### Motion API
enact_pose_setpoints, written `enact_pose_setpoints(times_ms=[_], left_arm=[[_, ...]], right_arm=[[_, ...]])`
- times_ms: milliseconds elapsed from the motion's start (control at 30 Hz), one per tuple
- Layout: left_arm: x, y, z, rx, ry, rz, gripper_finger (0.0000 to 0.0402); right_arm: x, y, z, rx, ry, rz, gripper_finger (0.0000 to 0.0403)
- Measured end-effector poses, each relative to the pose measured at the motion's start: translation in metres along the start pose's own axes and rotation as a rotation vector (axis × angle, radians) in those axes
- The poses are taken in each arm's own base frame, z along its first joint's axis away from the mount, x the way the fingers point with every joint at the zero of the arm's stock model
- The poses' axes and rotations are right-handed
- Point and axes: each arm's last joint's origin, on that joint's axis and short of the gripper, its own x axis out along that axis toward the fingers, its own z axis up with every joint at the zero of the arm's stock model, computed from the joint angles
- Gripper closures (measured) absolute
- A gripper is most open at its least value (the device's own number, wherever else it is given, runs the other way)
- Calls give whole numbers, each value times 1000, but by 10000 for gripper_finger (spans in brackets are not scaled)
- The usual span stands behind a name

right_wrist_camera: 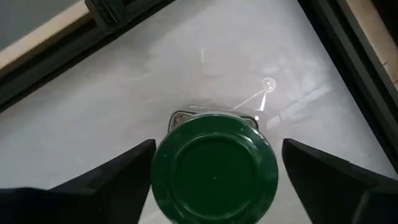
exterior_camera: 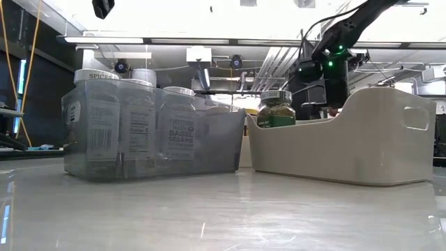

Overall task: Sort spices by type
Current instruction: Put the top green seasoning bottle into the gray bin

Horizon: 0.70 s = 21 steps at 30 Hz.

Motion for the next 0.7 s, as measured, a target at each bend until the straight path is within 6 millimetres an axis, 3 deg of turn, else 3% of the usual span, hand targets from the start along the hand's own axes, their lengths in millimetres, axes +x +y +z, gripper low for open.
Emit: enact_pose_setpoints(times_ms=[100, 233, 367, 567, 700], left_arm=[[0, 0, 0, -1, -1, 2, 401], [0, 0, 0, -1, -1, 2, 401], [0, 0, 0, -1, -1, 2, 401], [0, 0, 0, 0, -1, 2, 401], [0, 0, 0, 7, -2, 3, 401]], right_arm=[[4, 1, -1, -5, 25, -8, 115], [5, 3, -2, -65, 43, 2, 210], [-7, 0, 1, -204, 22, 26, 210], [-62, -4, 13, -462, -80, 170, 210], [-113, -5, -7, -679, -70, 451, 210]])
